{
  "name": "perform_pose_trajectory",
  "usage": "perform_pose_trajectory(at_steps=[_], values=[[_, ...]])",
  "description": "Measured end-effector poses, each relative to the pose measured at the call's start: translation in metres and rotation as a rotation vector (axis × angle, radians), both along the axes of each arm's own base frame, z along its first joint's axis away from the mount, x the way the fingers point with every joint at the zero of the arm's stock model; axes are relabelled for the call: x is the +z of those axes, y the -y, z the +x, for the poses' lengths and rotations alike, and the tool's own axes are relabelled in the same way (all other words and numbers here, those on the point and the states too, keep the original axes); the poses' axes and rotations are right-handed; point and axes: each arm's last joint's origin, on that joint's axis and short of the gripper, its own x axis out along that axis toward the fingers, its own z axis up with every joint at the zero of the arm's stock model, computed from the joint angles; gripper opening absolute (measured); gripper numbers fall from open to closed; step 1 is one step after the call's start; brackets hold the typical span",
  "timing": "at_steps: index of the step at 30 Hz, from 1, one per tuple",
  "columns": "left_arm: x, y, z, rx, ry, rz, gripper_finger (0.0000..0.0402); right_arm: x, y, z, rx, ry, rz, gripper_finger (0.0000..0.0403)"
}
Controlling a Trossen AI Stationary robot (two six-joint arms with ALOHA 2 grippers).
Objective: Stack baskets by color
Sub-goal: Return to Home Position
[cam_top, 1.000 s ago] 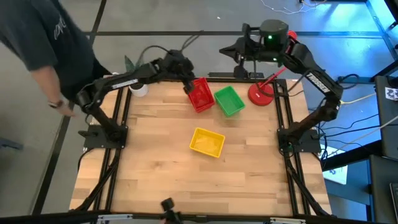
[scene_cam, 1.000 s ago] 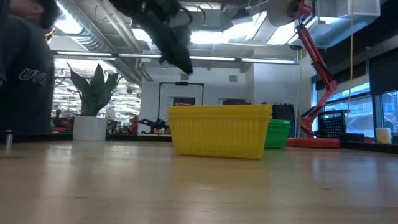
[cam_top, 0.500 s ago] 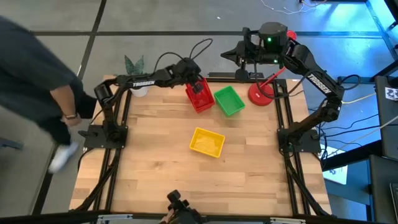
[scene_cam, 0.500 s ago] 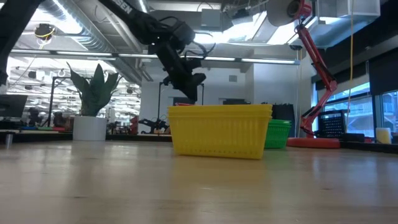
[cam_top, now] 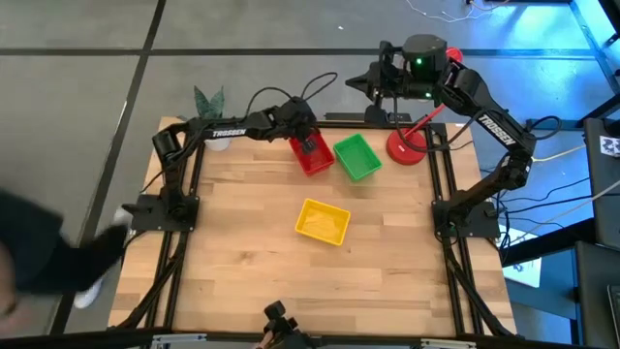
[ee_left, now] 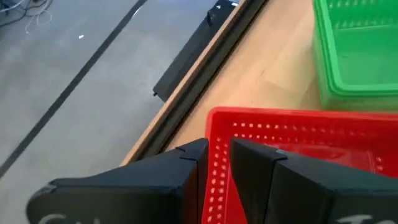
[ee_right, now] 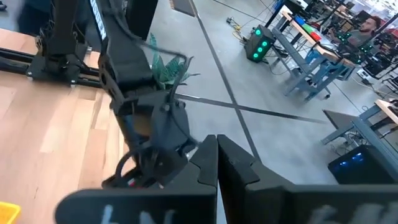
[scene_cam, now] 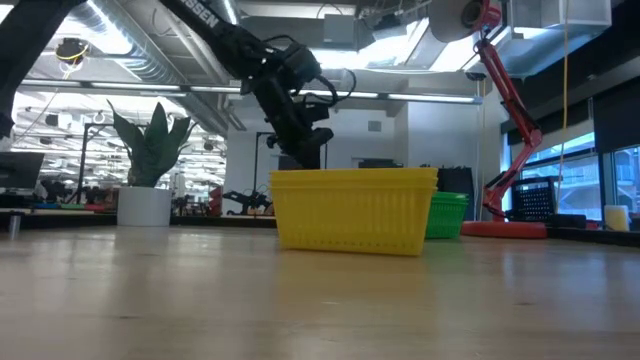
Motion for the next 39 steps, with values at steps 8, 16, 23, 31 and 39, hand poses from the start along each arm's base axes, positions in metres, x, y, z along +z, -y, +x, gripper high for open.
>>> perform_pose_trajectory(at_steps=[8,16,23,31,39], values=[[0.067,0.023,-0.029,-0.067,-0.011,-0.016,0.0057,-0.014,-0.003,-0.007,0.001,-0.151,0.077,0.0],[0.13,0.062,-0.079,-0.171,0.067,-0.059,0.0057,-0.013,-0.012,-0.023,0.0,-0.202,0.113,0.0],[0.164,0.098,-0.119,-0.199,0.105,-0.06,0.0043,0.008,-0.034,-0.055,0.101,-0.093,0.181,0.0],[0.196,0.137,-0.159,-0.261,0.216,-0.035,0.0002,0.012,-0.064,-0.093,0.329,-0.048,0.258,0.0],[0.216,0.17,-0.202,-0.343,0.302,-0.005,0.0,-0.015,-0.086,-0.117,0.401,0.039,0.268,0.0]])
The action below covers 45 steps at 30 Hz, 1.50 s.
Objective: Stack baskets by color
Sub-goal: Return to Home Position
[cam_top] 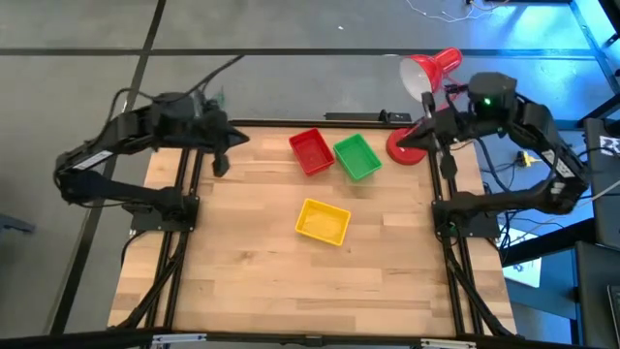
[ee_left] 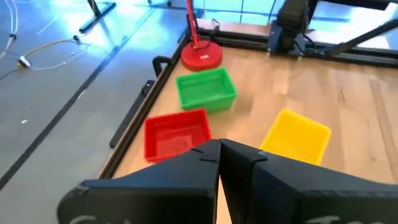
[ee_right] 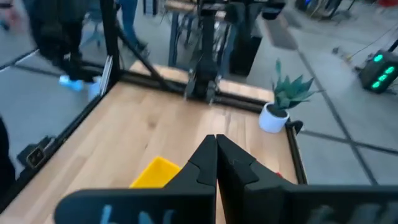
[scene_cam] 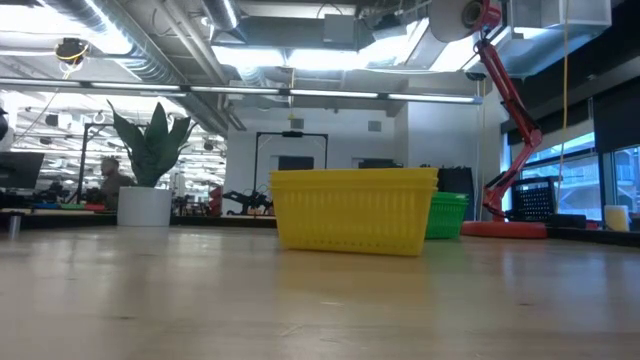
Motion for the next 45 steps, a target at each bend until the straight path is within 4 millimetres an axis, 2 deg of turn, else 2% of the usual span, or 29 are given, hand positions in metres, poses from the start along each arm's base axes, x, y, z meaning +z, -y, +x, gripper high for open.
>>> perform_pose_trajectory(at_steps=[6,11,27,35,45], values=[[0.003,0.015,-0.031,-0.016,0.048,0.021,0.0,-0.032,-0.009,-0.019,-0.03,0.083,0.064,0.0],[-0.01,0.021,-0.05,0.023,0.063,0.037,0.0,-0.06,-0.014,-0.03,-0.045,0.128,0.1,0.0],[-0.072,0.04,-0.133,0.022,0.32,0.038,0.0,-0.132,-0.031,-0.068,-0.054,0.298,0.148,0.0],[-0.113,0.049,-0.17,0.022,0.457,0.029,0.0,-0.164,-0.036,-0.081,-0.05,0.348,0.145,0.0],[-0.126,0.05,-0.167,-0.062,0.399,0.038,0.0,-0.201,-0.043,-0.096,-0.033,0.488,0.118,0.0]])
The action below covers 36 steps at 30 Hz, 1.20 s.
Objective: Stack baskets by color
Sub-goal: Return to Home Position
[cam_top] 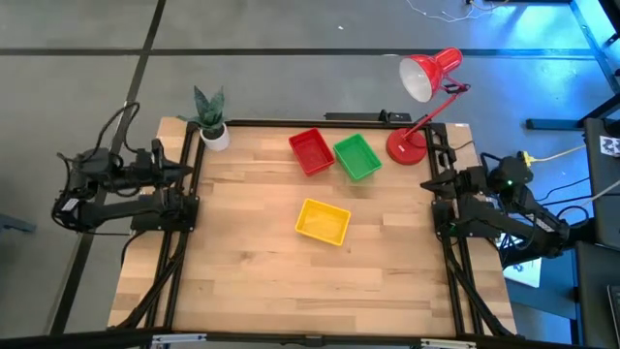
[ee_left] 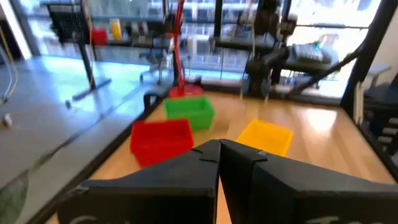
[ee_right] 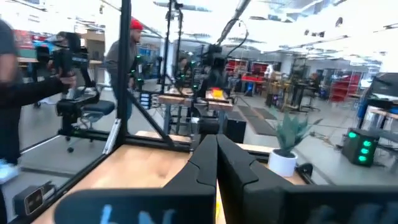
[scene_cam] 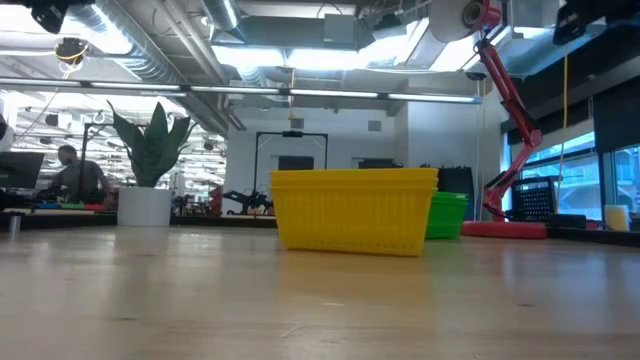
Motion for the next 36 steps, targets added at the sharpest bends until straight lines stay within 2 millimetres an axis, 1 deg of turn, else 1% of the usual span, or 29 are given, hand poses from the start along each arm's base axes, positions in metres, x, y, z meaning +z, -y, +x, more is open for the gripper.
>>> perform_pose_trajectory(at_steps=[3,8,11,15,17,20,24,28,36], values=[[0.002,0.0,-0.001,-0.011,0.019,0.01,0.0,-0.006,0.001,0.003,0.015,-0.014,0.004,0.0],[-0.002,-0.001,0.006,-0.025,0.01,0.017,0.0,-0.015,0.003,0.008,0.024,-0.022,0.002,0.0],[-0.008,-0.002,0.016,-0.042,0.022,0.04,0.0,-0.02,0.005,0.014,0.032,0.048,-0.027,0.0],[-0.017,-0.006,0.034,-0.066,0.075,0.06,0.0,-0.039,0.01,0.024,0.034,0.091,-0.047,0.0],[-0.026,-0.008,0.044,-0.066,0.086,0.062,0.0,-0.048,0.012,0.028,0.034,0.116,-0.051,0.0],[-0.043,-0.011,0.057,-0.063,0.06,0.052,0.0,-0.067,0.015,0.035,0.032,0.107,-0.033,0.0],[-0.063,-0.015,0.07,-0.044,0.026,0.042,0.0,-0.086,0.017,0.04,0.012,0.095,-0.022,0.0],[-0.078,-0.017,0.079,-0.033,0.009,0.038,0.0,-0.093,0.019,0.042,-0.02,0.019,0.017,0.0],[-0.111,-0.02,0.093,-0.033,-0.057,0.055,0.0,-0.103,0.02,0.043,-0.031,-0.075,-0.003,0.0]])
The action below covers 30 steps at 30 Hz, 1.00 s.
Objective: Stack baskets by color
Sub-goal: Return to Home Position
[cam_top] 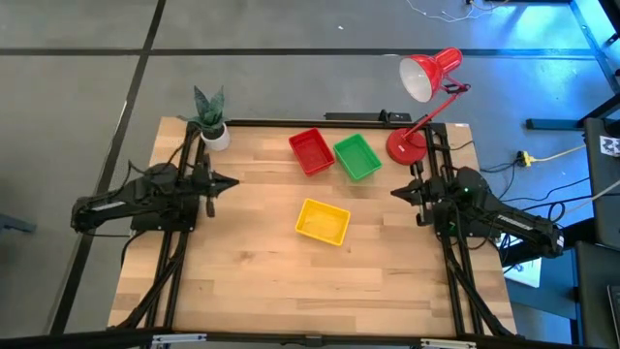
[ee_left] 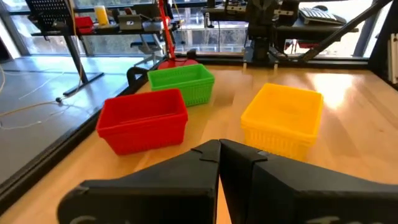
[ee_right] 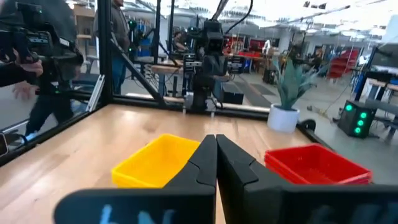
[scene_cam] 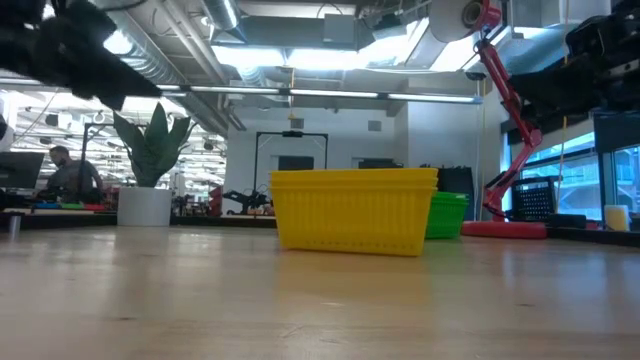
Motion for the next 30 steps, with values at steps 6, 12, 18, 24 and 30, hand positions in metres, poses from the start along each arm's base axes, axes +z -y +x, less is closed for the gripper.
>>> perform_pose_trajectory(at_steps=[6,12,18,24,30], values=[[-0.029,-0.003,0.012,-0.006,0.014,0.015,0.0,-0.001,-0.001,0.0,0.031,-0.013,0.009,0.0],[-0.034,-0.001,0.017,-0.101,0.111,0.075,0.0,-0.001,-0.001,0.0,0.035,-0.013,0.015,0.0],[-0.035,-0.001,0.017,-0.101,0.112,0.037,0.0,-0.001,-0.001,0.0,0.036,-0.012,0.02,0.0],[-0.035,-0.002,0.017,-0.067,0.111,0.023,0.0,-0.001,-0.001,0.0,0.039,-0.017,0.068,0.0],[-0.036,-0.002,0.017,-0.048,0.109,0.023,0.0,-0.001,-0.001,0.0,0.039,-0.017,0.067,0.0]])
